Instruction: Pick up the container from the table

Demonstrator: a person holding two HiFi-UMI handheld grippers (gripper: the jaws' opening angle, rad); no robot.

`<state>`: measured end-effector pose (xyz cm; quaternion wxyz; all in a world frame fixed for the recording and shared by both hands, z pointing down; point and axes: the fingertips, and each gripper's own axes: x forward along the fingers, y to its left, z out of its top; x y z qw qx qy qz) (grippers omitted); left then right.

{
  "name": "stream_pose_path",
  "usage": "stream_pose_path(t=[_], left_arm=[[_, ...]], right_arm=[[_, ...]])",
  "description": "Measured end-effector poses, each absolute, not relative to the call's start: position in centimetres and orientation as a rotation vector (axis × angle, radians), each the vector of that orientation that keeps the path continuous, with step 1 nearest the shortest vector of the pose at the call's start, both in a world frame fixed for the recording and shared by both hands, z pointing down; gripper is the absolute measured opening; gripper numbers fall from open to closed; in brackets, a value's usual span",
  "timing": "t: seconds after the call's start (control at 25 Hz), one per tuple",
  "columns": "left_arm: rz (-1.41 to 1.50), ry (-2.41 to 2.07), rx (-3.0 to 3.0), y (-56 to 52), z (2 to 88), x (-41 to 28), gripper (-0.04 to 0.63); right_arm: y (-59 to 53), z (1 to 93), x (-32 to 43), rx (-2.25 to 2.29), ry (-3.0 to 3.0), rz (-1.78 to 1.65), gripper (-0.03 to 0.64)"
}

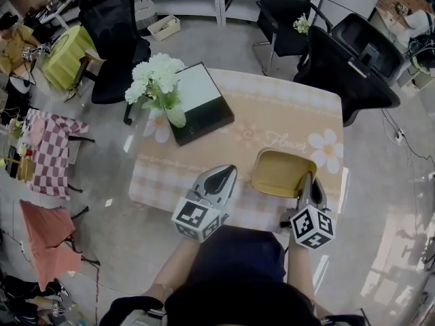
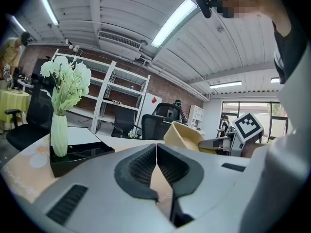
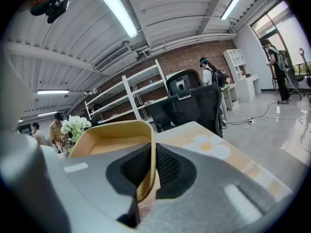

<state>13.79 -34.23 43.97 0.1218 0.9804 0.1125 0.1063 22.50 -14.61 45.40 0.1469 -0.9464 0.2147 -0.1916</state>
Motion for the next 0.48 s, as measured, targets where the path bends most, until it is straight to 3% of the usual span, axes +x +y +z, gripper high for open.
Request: stream_pose_path(t=[0.48], left_arm=[[0.300, 0.310, 2.856, -34.40, 43.34, 13.86, 0.012]], right_arm=[[-15.28, 44.64, 22.78, -2.721, 0.658, -0.524, 0.012]])
